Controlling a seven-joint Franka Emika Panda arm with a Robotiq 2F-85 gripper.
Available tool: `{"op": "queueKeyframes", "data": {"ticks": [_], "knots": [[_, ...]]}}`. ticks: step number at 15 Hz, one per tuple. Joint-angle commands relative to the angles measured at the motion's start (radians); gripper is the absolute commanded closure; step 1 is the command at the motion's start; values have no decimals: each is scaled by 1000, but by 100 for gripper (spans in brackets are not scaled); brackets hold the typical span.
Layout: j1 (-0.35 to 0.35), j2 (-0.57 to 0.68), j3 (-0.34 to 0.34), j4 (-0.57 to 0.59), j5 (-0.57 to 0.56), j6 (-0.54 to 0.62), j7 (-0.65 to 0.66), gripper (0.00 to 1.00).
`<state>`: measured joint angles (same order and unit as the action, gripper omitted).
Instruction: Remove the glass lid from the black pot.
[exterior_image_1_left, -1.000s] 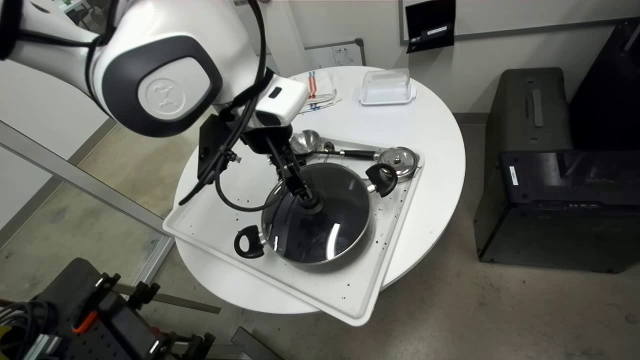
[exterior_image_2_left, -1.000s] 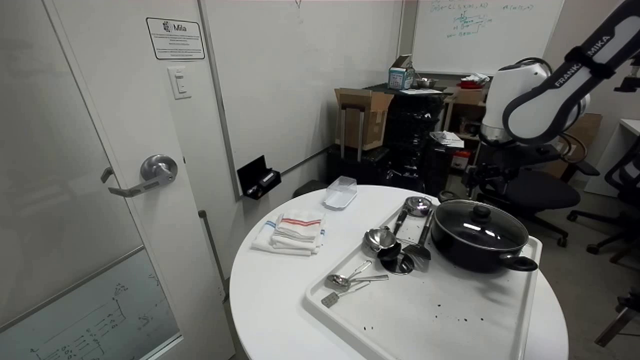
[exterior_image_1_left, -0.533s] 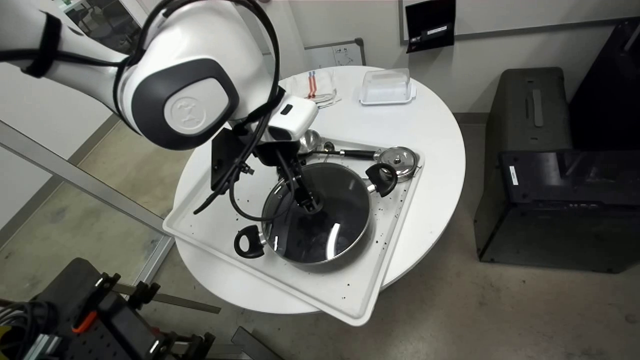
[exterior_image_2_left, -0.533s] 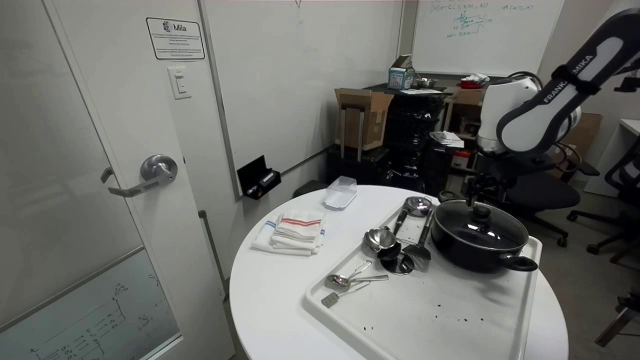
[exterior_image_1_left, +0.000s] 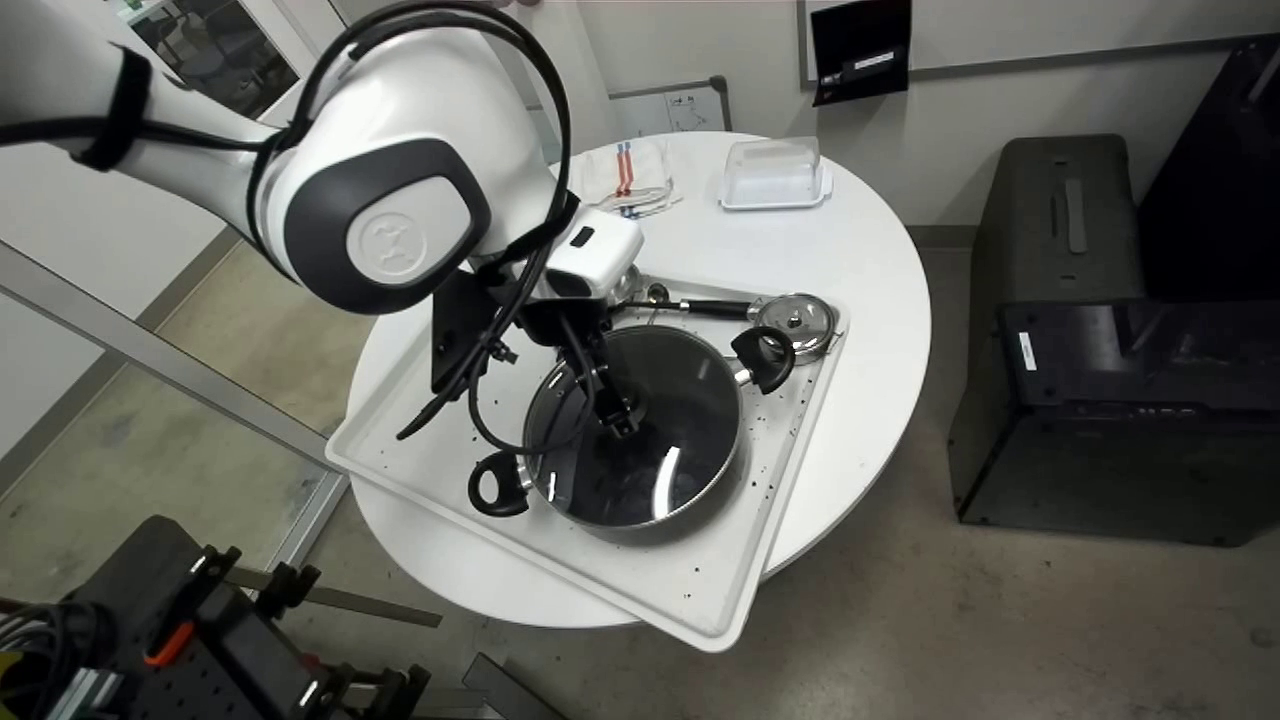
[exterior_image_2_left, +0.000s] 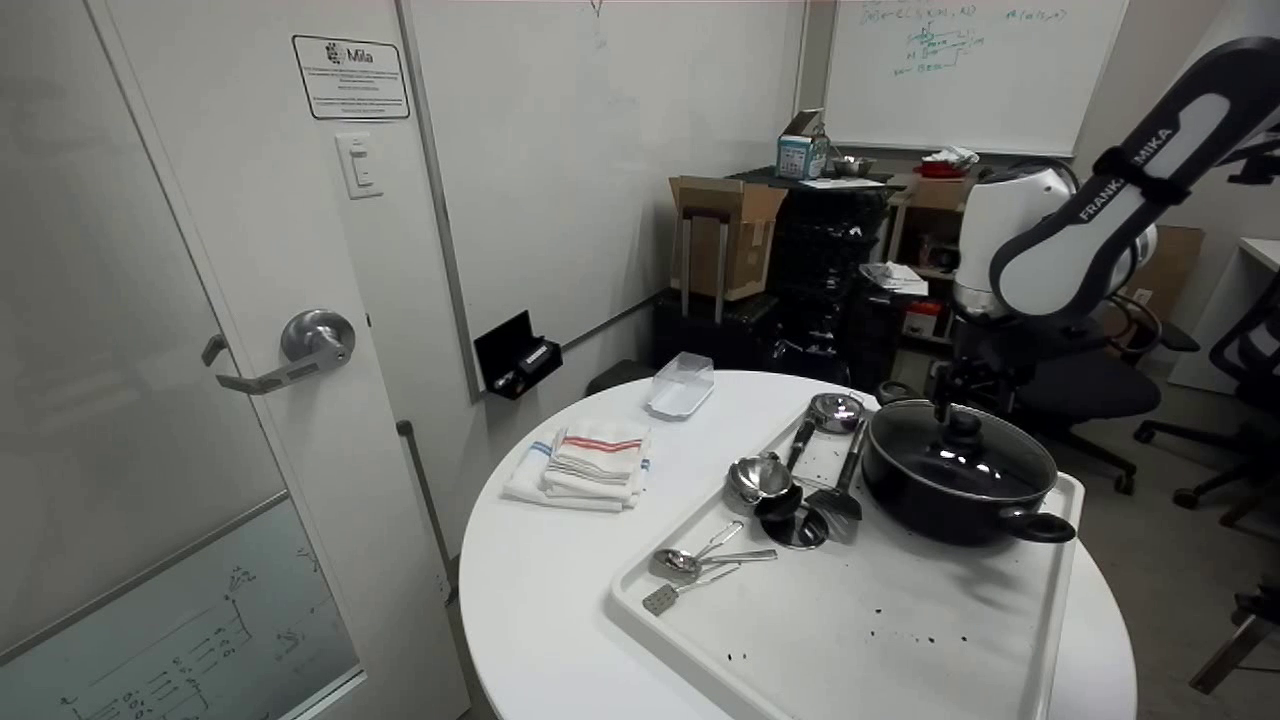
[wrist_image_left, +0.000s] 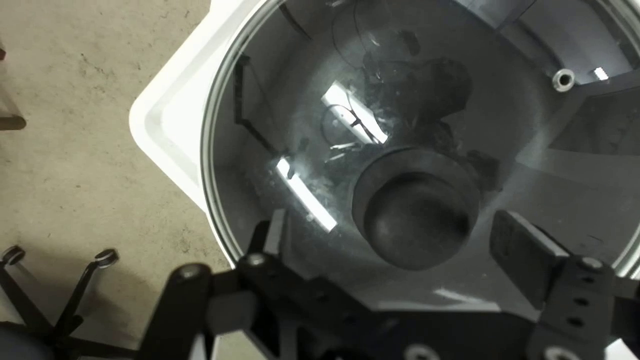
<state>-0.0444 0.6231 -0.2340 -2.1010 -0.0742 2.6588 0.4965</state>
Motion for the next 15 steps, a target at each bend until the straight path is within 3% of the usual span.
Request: {"op": "queueKeyframes", "data": {"ticks": [1,3,4,7,12,15], "knots": [[23,26,-19,24,30,-2,-10,1],[25,31,-20,26,32,-3,-10,5],[25,32,-20,27,33,-4,-10,29],[23,32,-18,30,36,-5,-14,36],[23,28,-13,36,49,-8,-18,75],[20,18,-9,30,52,-10,-24,76]]}}
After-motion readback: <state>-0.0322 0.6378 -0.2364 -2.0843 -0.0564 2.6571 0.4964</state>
